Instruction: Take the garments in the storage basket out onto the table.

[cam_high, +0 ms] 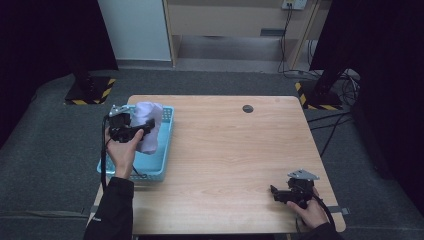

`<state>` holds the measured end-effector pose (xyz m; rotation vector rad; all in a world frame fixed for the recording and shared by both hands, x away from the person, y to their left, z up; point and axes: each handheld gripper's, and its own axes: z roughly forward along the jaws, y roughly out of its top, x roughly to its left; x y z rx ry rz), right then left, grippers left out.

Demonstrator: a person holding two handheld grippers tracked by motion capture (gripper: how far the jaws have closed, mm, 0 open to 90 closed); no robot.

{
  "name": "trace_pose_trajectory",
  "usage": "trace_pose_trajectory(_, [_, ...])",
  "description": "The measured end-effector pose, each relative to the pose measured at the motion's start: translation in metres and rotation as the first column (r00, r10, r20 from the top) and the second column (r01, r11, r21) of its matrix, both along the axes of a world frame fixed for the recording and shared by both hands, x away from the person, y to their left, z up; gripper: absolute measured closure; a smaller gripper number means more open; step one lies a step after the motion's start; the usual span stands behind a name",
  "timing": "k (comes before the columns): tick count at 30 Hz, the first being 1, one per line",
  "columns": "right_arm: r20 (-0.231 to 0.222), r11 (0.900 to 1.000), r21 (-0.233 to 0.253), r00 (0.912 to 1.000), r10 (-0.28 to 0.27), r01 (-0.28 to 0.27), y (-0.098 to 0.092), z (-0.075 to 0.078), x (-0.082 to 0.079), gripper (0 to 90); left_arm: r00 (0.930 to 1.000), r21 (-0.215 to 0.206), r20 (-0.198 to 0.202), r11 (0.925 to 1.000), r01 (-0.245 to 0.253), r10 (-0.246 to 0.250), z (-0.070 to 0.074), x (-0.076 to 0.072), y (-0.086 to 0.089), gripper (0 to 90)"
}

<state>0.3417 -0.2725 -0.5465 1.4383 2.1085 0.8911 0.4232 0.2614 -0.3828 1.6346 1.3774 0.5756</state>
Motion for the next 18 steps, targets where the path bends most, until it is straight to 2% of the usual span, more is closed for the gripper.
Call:
trace_pose_trajectory(9, [0.000,1.000,0.000,1.0000,0.000,0.000,0.000,0.000,0.000,0.5,0.9989,-0.005,0.009,0.9989,0.046,-0.046,0.003,-0.003,-0.012,32.1])
trace_pose_trajectory(18, [0.000,1.000,0.000,1.0000,0.000,0.000,0.000,0.000,0.000,0.5,0.9974,0.001,0.015,0.9975,0.070,-0.070,0.004,-0.004,-0.022,32.1])
